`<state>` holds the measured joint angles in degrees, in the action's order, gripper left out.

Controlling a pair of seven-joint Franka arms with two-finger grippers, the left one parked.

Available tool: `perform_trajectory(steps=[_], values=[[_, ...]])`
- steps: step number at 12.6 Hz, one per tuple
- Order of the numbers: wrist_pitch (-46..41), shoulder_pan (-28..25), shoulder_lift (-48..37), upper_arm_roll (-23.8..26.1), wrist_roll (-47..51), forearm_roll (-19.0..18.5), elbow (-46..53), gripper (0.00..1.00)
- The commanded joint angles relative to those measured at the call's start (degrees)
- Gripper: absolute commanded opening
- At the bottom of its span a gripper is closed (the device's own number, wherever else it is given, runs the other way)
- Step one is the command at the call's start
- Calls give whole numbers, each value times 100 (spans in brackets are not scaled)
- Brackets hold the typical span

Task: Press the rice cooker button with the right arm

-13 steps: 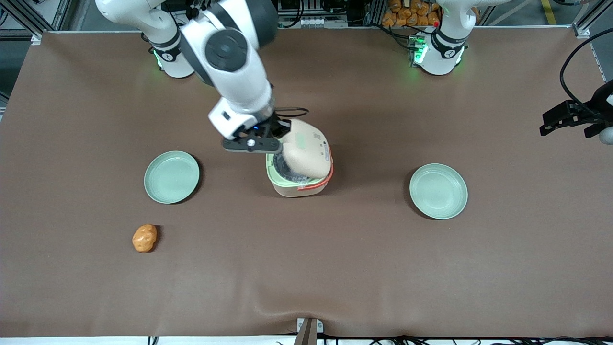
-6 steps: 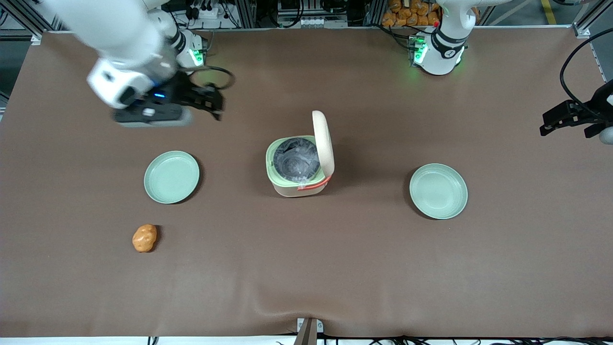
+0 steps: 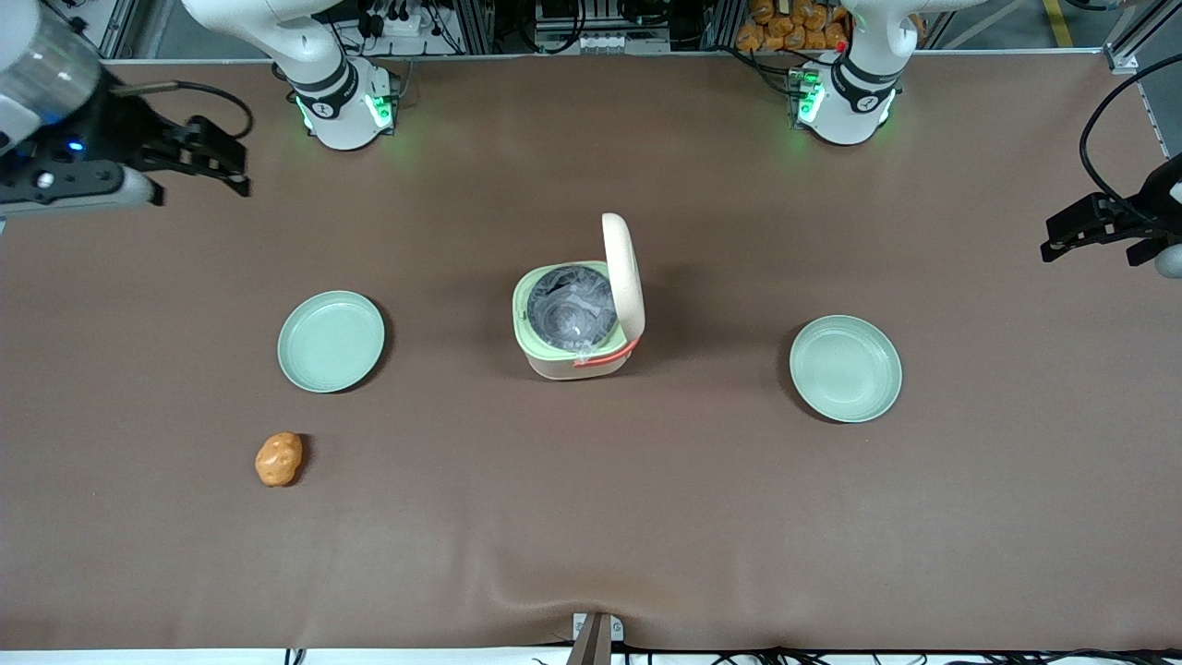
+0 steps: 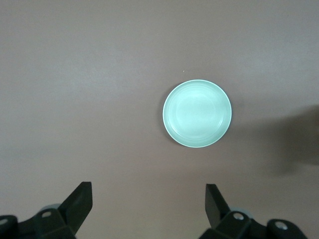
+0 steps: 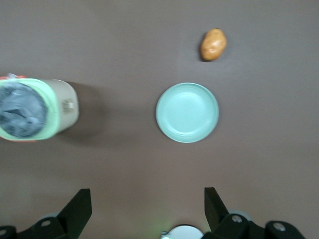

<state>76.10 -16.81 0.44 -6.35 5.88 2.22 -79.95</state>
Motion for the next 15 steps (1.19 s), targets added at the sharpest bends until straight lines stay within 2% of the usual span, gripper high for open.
perform_trajectory(steps=[1, 5, 9, 15], values=[[281, 440, -596, 99, -576, -117, -845, 100], [765, 915, -1221, 90, -702, -108, -1883, 100], [792, 1224, -1222, 90, -746, -108, -1946, 100], [801, 1233, -1187, 99, -798, -55, -1665, 100]])
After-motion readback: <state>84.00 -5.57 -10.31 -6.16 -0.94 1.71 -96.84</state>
